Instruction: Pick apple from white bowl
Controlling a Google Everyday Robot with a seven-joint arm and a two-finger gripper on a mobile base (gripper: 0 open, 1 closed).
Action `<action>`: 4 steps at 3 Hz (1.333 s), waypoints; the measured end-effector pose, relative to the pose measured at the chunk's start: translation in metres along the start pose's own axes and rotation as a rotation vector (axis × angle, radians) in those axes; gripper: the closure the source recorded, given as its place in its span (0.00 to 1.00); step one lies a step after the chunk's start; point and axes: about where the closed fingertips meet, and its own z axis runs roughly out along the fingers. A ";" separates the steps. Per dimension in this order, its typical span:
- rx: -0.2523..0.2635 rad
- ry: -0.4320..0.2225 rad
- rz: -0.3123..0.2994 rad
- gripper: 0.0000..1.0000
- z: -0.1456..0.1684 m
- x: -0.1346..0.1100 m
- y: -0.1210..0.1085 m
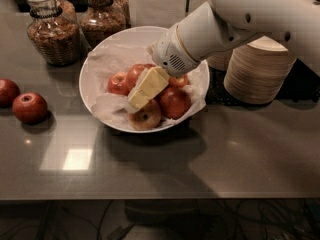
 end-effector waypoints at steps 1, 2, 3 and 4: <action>-0.007 -0.002 0.009 0.00 0.003 0.002 -0.001; -0.007 -0.002 0.009 0.19 0.003 0.002 -0.001; -0.007 -0.002 0.009 0.43 0.003 0.002 -0.001; -0.007 -0.002 0.009 0.66 0.003 0.002 -0.001</action>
Offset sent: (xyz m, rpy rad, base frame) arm 0.0017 0.0003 -0.0036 0.0040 0.0109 -0.0008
